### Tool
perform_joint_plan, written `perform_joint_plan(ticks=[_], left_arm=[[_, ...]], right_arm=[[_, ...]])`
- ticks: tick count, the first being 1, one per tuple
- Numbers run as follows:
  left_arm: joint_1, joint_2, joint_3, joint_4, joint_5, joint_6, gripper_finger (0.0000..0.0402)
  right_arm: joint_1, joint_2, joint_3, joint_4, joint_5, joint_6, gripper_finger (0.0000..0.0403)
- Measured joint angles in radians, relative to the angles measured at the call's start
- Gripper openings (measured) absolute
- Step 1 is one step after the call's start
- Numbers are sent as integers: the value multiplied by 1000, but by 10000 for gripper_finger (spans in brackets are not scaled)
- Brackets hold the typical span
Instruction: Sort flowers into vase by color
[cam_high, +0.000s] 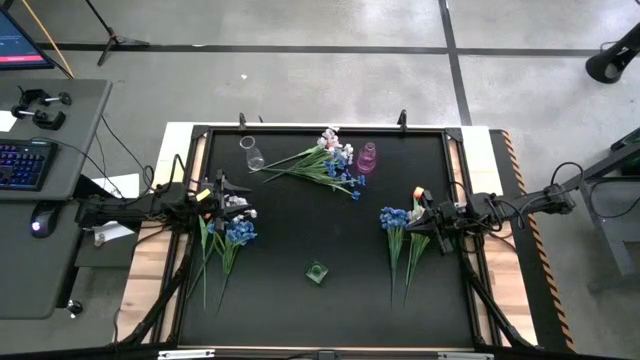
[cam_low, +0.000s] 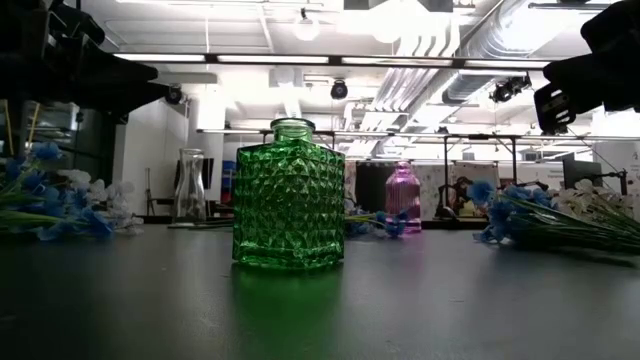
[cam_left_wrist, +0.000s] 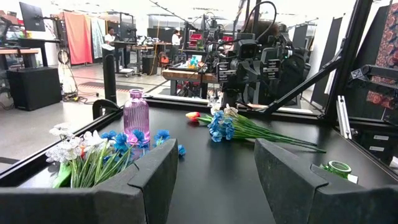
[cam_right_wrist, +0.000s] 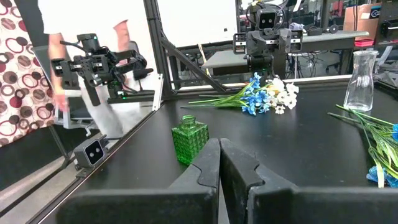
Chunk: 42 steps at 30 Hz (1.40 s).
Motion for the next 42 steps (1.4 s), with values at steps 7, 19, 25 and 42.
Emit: perform_joint_plan(ticks=[7, 19, 25, 42], left_arm=[[0, 0, 0, 0, 0, 0, 200], [0, 1, 0, 65, 0, -21, 200], [-1, 13, 1, 376, 3, -398, 200], [-158, 808, 611, -301, 248, -525, 200]], right_arm=[[0, 0, 0, 0, 0, 0, 0], [0, 0, 0, 0, 0, 0, 0], [0, 0, 0, 0, 0, 0, 0], [0, 1, 0, 0, 0, 0, 0]])
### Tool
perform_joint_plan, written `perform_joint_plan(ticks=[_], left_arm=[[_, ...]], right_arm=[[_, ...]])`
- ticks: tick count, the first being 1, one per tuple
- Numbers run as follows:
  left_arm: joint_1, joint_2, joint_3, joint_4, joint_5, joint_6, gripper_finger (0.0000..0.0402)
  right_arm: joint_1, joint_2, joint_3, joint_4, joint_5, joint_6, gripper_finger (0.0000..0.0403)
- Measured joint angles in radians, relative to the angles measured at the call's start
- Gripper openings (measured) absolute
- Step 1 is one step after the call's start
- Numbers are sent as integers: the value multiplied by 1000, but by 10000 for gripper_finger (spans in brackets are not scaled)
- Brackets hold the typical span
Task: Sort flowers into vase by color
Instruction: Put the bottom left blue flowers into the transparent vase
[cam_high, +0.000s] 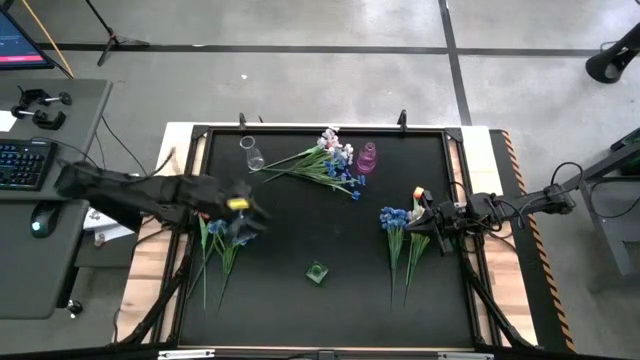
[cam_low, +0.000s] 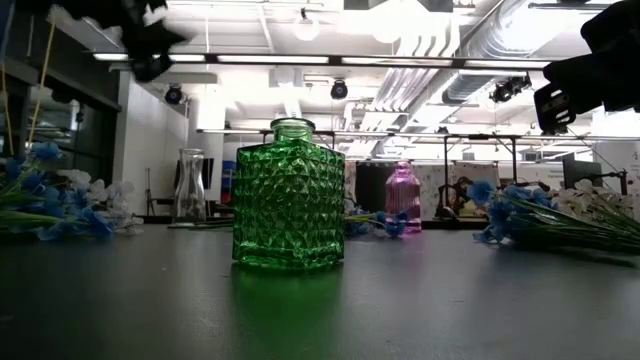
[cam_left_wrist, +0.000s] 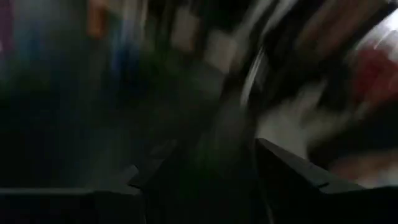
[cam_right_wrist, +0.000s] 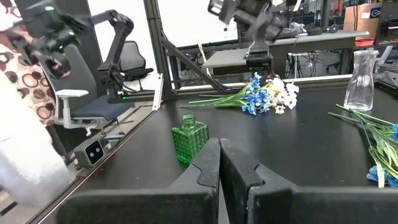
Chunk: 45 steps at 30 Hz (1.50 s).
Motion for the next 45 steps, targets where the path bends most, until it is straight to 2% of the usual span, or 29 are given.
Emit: perform_joint_plan(ticks=[3, 6, 11, 17, 22, 25, 32, 39, 45], left_arm=[[-100, 112, 131, -356, -87, -153, 200], [-196, 172, 163, -535, -163, -392, 200], [-359, 223, 142, -569, -156, -799, 200], [-519, 279, 142, -594, -98, -1026, 200], [-600, 325, 142, -612, -127, -1038, 200], [-612, 377, 142, -622, -155, -1133, 200], [-613, 534, 142, -624, -3, -1208, 200], [-585, 661, 142, -609, -19, -1228, 200], [-551, 690, 142, -587, -45, -1229, 200]], right_arm=[[0, 0, 0, 0, 0, 0, 0], [0, 0, 0, 0, 0, 0, 0], [0, 0, 0, 0, 0, 0, 0], [0, 0, 0, 0, 0, 0, 0], [0, 0, 0, 0, 0, 0, 0], [0, 0, 0, 0, 0, 0, 0], [0, 0, 0, 0, 0, 0, 0], [0, 0, 0, 0, 0, 0, 0], [0, 0, 0, 0, 0, 0, 0]])
